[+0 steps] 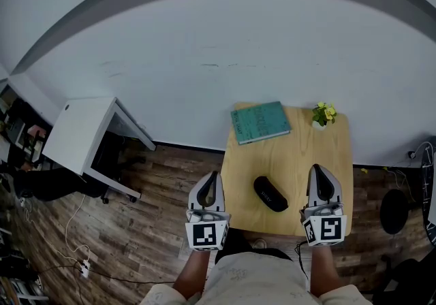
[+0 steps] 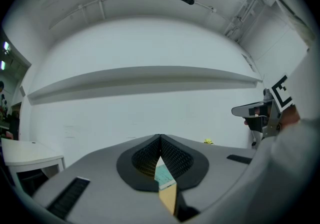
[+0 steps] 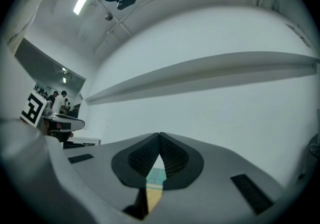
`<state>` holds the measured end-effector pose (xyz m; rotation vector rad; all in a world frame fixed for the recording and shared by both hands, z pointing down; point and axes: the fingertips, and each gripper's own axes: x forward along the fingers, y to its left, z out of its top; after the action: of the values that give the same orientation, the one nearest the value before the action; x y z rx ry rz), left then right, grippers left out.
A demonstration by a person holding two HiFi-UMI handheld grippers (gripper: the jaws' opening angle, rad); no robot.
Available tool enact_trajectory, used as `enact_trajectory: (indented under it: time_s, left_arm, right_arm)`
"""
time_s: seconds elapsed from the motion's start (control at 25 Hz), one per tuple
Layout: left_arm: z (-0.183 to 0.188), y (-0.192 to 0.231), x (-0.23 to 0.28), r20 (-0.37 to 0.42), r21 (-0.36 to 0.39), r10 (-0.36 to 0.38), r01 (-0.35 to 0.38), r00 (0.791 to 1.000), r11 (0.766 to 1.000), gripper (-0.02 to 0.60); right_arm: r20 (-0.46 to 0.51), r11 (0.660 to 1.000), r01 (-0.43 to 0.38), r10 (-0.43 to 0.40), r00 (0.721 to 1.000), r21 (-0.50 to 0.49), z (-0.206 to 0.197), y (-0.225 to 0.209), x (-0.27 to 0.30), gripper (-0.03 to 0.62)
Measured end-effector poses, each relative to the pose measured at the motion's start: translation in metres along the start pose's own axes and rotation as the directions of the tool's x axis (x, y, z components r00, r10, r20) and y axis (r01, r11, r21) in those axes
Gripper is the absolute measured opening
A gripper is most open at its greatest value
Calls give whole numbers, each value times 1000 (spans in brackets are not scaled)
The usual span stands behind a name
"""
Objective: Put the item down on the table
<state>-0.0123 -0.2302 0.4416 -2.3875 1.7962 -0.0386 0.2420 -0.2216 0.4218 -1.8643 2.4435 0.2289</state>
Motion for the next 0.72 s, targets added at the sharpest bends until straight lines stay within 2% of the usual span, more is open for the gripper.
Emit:
enact_trajectory:
  time_s: [0.72]
  left_arm:
    - [-4, -1, 3, -11, -1, 2, -2, 1000, 1000, 8]
  right_arm:
    - [-39, 1000, 6, -6, 999, -9, -9, -1, 9, 15]
